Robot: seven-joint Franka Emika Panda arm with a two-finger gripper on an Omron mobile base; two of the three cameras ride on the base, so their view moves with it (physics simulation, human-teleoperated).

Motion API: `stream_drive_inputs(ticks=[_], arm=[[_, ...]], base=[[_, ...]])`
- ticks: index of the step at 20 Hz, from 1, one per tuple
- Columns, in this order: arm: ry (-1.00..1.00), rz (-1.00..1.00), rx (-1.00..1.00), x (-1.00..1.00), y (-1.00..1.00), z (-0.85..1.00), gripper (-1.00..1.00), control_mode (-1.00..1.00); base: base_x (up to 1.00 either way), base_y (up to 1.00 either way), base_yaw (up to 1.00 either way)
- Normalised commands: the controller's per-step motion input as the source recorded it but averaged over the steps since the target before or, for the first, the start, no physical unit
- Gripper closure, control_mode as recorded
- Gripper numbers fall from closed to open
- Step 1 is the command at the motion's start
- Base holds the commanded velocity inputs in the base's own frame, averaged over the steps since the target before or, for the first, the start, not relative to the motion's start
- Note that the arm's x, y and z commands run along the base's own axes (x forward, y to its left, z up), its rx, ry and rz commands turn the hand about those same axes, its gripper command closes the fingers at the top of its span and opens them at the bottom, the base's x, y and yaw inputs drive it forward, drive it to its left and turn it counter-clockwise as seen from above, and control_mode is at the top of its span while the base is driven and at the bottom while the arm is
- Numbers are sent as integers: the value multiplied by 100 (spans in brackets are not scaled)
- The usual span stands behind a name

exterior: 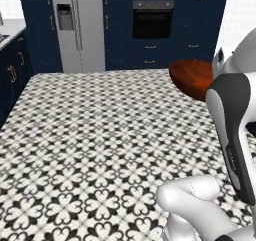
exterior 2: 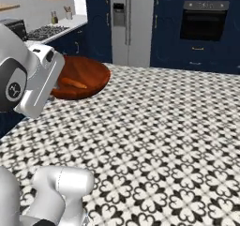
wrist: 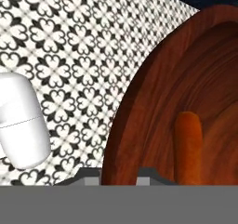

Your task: Pick the carrot from the sink and place it in the bowl. Then pick the bowl and place it in the microwave. Then close the microwave door and press the start button.

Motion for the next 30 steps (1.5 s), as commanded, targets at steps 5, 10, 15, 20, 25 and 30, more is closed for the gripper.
stream_drive_inputs(ticks=[5, 10, 15, 20, 25, 30], arm=[[0, 0, 0, 0, 0, 0, 100, 100], [0, 0, 0, 0, 0, 0, 100, 100], [0, 0, 0, 0, 0, 0, 100, 100], [0, 0, 0, 0, 0, 0, 100, 100], [0, 0, 0, 0, 0, 0, 100, 100], [0, 0, 0, 0, 0, 0, 100, 100]], base=[[84, -38, -37], [100, -65, 3], [100, -83, 14], [100, -69, 6], [100, -59, 2], [100, -48, 0]])
